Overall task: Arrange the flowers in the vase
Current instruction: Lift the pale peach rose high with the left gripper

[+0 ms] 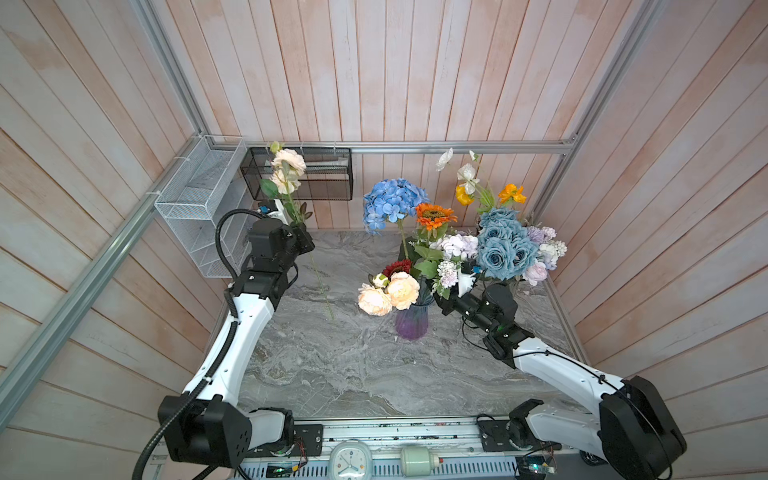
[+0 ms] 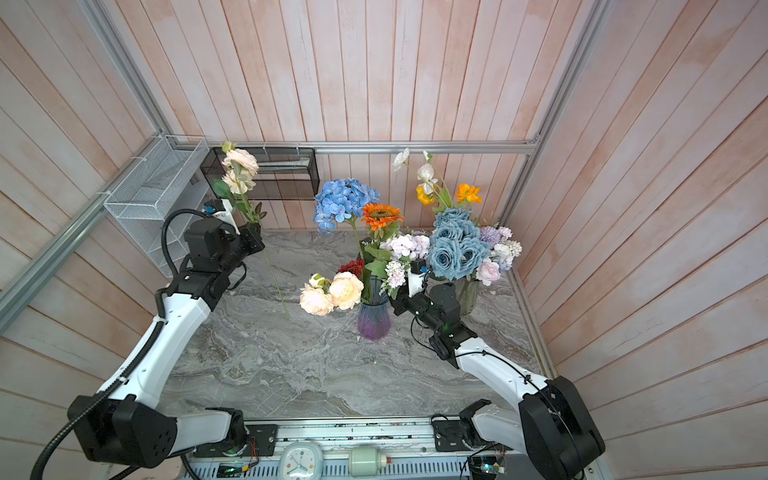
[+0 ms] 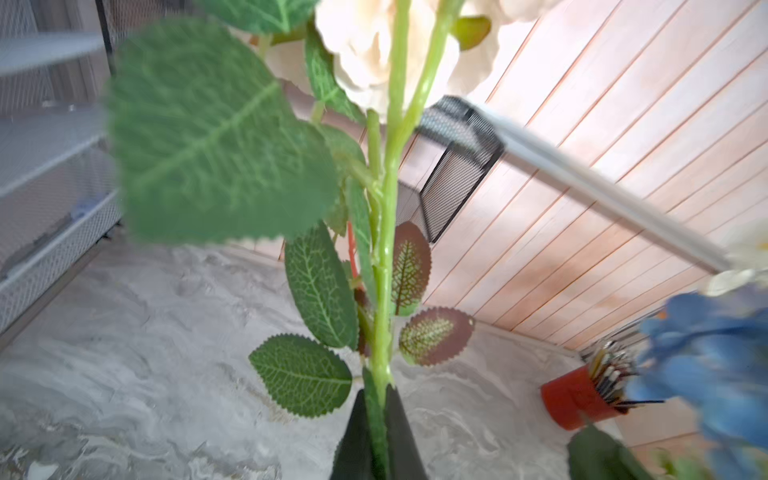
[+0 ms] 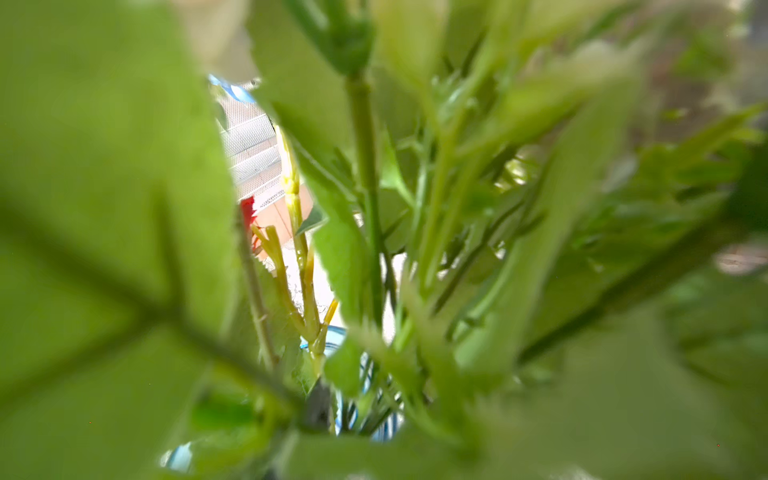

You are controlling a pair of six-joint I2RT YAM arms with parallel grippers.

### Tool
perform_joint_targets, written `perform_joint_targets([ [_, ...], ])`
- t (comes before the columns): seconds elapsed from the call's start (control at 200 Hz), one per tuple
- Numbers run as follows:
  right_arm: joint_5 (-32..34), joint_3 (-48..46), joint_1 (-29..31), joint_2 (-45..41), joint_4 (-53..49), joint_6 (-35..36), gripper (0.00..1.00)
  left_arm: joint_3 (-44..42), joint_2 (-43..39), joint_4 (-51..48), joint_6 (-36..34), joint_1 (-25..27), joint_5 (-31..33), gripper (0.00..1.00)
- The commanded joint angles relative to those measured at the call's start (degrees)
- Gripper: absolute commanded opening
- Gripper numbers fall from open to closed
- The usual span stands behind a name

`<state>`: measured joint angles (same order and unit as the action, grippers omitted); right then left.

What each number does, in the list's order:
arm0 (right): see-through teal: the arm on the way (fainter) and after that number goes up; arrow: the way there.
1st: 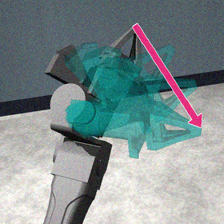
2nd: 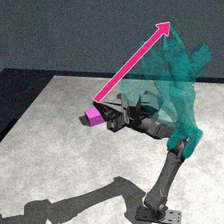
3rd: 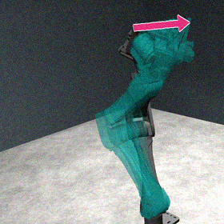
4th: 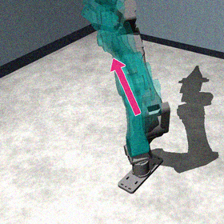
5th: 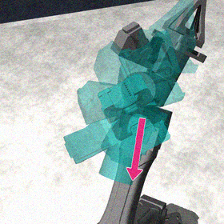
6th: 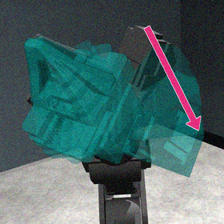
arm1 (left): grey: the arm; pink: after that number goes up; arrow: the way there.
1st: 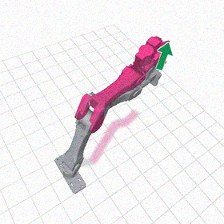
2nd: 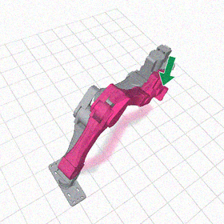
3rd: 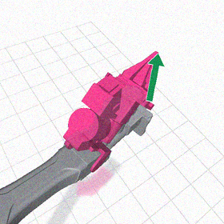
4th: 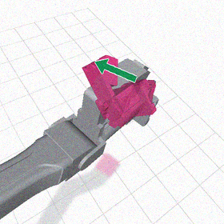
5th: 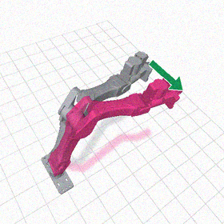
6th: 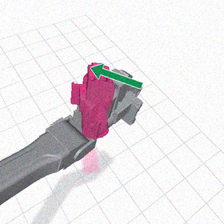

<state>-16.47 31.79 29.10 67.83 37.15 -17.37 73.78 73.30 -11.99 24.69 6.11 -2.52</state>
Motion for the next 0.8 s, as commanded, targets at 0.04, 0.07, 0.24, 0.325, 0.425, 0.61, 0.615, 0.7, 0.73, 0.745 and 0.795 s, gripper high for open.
perform_joint_targets([
  [0.04,0.5,-0.3,0.2,1.2,0.0,1.6,0.31,5.8,-3.3,0.3,0.4,0.1,-4.4,0.0],
  [0.07,0.4,-0.2,0.2,1.2,0.0,1.6,0.31,6.7,-3.7,0.4,0.5,0.0,-5.3,0.0],
  [0.24,0.3,0.2,0.3,1.6,-0.8,2.6,0.31,13.9,-5.5,-0.4,0.9,0.1,-9.4,0.0],
  [0.325,0.3,0.1,0.2,1.8,-1.1,3.1,0.31,17.7,-6.0,-0.8,1.4,0.2,-11.5,0.0],
  [0.425,0.4,0.1,0.3,1.9,-1.0,3.7,0.26,21.5,-6.2,-0.4,3.5,0.2,-14.7,0.0],
  [0.61,0.4,0.6,0.2,1.8,-1.8,5.8,0.21,22.7,-6.1,5.9,12.7,0.8,-23.8,0.0],
  [0.615,0.4,0.7,0.2,1.8,-1.8,5.8,0.21,22.7,-6.1,6.1,12.9,0.8,-24.0,0.0],
  [0.7,0.7,1.2,0.2,1.7,-3.3,7.0,0.19,22.0,-6.4,7.8,12.9,4.3,-23.2,0.0],
  [0.73,0.8,1.2,0.3,1.6,-3.5,7.3,0.18,21.4,-6.9,8.5,12.0,5.9,-22.2,0.0],
  [0.745,0.9,1.1,0.3,1.6,-3.6,7.5,0.18,21.1,-7.1,9.0,11.7,6.4,-21.8,0.0],
  [0.795,1.0,0.9,0.3,1.4,-3.5,7.8,0.16,19.6,-8.1,11.7,12.0,7.8,-21.4,0.0],
])
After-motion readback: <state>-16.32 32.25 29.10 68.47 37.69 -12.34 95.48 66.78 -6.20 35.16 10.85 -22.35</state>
